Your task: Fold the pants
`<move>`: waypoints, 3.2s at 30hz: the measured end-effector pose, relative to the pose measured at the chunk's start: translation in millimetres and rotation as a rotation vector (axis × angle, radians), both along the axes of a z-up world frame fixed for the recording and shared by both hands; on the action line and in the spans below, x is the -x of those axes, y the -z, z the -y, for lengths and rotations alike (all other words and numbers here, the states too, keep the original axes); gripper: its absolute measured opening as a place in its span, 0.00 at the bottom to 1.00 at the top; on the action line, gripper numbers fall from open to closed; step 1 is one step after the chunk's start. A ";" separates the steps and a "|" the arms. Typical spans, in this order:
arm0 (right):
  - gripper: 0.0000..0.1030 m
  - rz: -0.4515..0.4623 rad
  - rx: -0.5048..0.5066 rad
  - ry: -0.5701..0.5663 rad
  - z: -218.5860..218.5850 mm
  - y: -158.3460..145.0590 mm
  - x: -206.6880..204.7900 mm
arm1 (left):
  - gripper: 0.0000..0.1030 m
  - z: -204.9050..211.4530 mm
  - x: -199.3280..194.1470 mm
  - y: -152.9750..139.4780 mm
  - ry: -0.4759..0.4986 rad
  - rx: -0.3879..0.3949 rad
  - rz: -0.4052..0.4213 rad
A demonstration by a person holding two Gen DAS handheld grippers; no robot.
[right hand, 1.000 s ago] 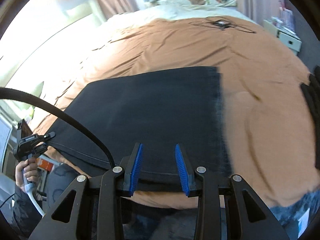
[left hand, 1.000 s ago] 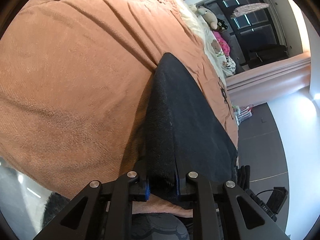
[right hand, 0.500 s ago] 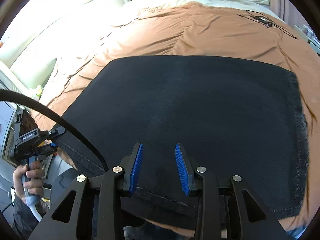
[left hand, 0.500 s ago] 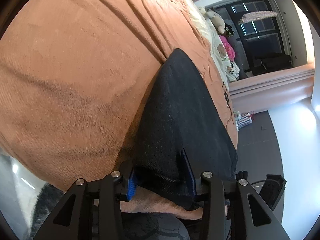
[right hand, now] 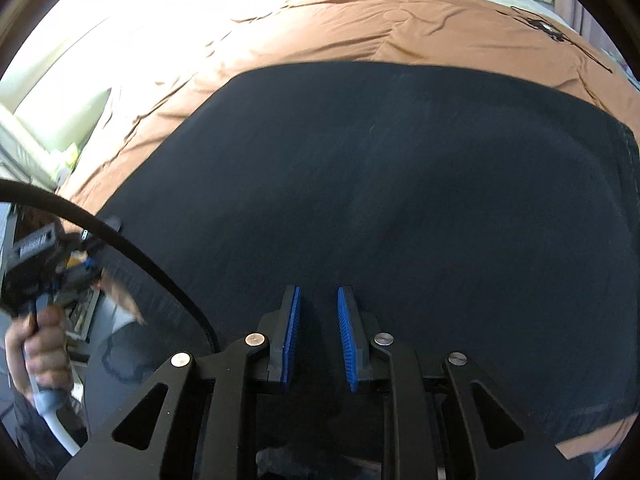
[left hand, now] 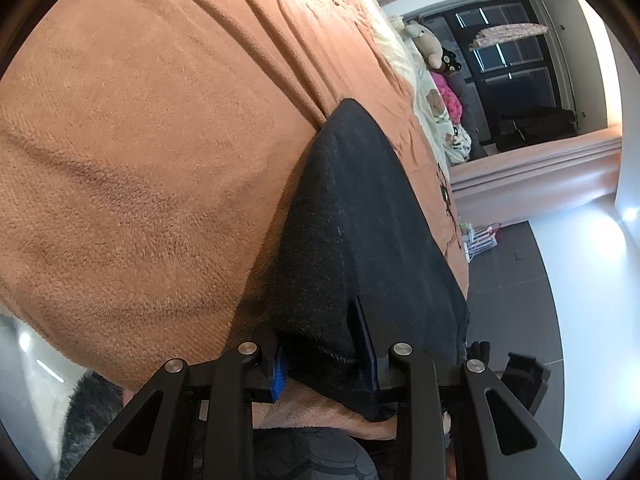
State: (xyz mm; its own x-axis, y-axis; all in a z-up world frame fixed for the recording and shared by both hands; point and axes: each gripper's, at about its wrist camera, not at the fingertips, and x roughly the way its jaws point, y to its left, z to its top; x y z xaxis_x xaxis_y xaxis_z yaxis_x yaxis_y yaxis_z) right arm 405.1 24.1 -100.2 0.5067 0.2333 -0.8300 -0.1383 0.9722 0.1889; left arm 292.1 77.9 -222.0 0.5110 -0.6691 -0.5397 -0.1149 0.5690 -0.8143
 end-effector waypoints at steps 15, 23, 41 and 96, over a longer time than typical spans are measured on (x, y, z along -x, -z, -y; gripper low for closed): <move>0.10 -0.001 0.002 -0.058 -15.5 -19.3 34.8 | 0.30 -2.6 2.2 0.6 -0.004 0.017 -0.003; 0.10 0.048 0.026 -0.012 -8.6 -39.4 11.1 | 0.30 -4.5 3.4 1.9 -0.024 0.027 -0.010; 0.00 0.023 0.059 0.051 -4.0 -1.7 -85.9 | 0.30 -4.8 6.3 -0.3 -0.143 0.008 -0.040; 0.00 -0.077 -0.184 -0.028 21.1 10.6 -60.7 | 0.18 51.5 -15.9 -111.3 -0.078 -0.127 0.231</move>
State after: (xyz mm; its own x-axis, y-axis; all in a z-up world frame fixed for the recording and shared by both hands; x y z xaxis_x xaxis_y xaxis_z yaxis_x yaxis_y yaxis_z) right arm 465.7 3.0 -110.8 0.4344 0.3978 -0.8081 -0.1429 0.9163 0.3742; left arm 308.1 26.4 -110.7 0.6778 -0.5573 -0.4796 0.0183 0.6648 -0.7468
